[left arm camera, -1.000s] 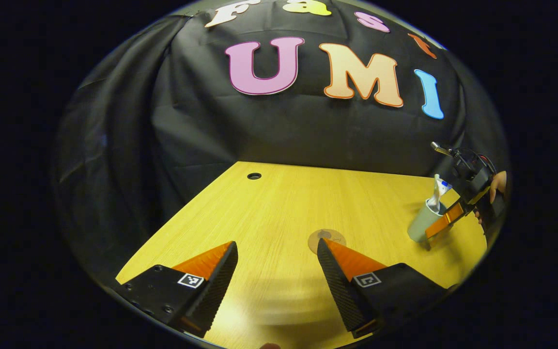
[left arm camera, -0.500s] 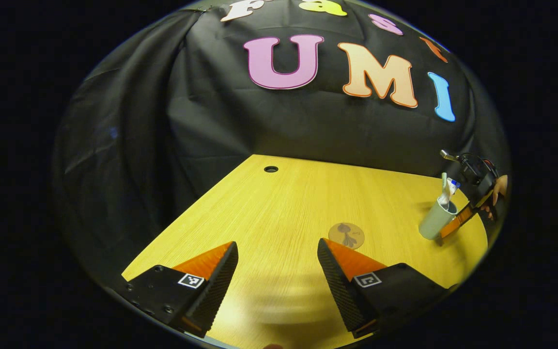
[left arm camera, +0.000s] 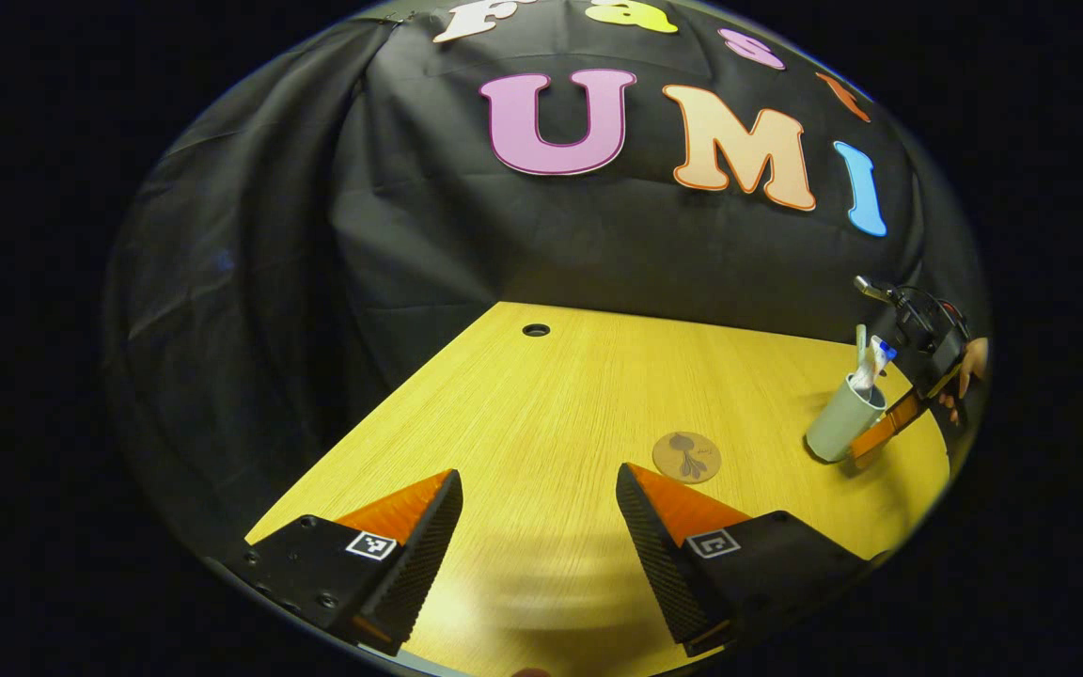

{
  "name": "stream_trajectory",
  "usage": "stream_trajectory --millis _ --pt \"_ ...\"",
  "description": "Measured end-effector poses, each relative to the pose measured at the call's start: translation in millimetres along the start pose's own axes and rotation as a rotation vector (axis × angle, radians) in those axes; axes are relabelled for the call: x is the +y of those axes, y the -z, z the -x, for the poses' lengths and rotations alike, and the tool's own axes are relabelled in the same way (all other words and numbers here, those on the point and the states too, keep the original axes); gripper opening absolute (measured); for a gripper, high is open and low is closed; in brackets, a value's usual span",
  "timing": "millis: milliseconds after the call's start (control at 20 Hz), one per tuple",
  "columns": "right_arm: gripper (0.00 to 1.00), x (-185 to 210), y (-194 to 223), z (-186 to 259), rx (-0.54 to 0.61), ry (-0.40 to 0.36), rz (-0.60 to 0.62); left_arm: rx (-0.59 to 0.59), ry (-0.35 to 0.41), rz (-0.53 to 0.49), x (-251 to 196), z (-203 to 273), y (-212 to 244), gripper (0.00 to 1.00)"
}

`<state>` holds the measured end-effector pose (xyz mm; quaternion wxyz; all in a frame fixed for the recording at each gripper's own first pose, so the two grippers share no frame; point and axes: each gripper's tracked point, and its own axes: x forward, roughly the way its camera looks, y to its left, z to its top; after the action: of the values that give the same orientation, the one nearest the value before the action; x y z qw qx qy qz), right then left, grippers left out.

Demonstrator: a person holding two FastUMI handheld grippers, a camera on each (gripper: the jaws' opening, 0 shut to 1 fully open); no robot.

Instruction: Put the toothbrush and toothpaste on the desktop into the cup, then pick up the cup and place it on the coaster on the desktop.

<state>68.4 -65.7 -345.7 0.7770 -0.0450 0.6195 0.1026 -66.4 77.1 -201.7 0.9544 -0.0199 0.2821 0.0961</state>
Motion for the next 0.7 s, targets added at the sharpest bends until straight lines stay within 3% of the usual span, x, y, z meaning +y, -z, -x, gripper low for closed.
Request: stream_trajectory --millis 50,100,450,500,700 --pt "0.22 1.6 -1.4 0.3 -0.003 -0.01 0.01 0.001 -0.001 0.001 1.9 0.6 -0.3 0.95" --pt "0.26 2.3 -3.8 0.1 -0.009 -0.021 0.014 -0.001 0.0 0.002 3.9 0.1 -1.0 0.95" --pt "0.26 6.4 -12.6 2.6 -0.018 -0.086 0.07 0.0 -0.009 0.018 25.0 -3.4 -0.8 0.95" --pt "0.22 7.0 -11.7 2.0 -0.017 -0.092 0.077 -0.002 -0.013 0.02 29.5 -3.7 -1.9 0.95" --pt "0.26 9.0 -12.8 1.0 -0.015 -0.113 0.106 -0.005 -0.023 0.033 46.4 -6.7 0.1 0.95"
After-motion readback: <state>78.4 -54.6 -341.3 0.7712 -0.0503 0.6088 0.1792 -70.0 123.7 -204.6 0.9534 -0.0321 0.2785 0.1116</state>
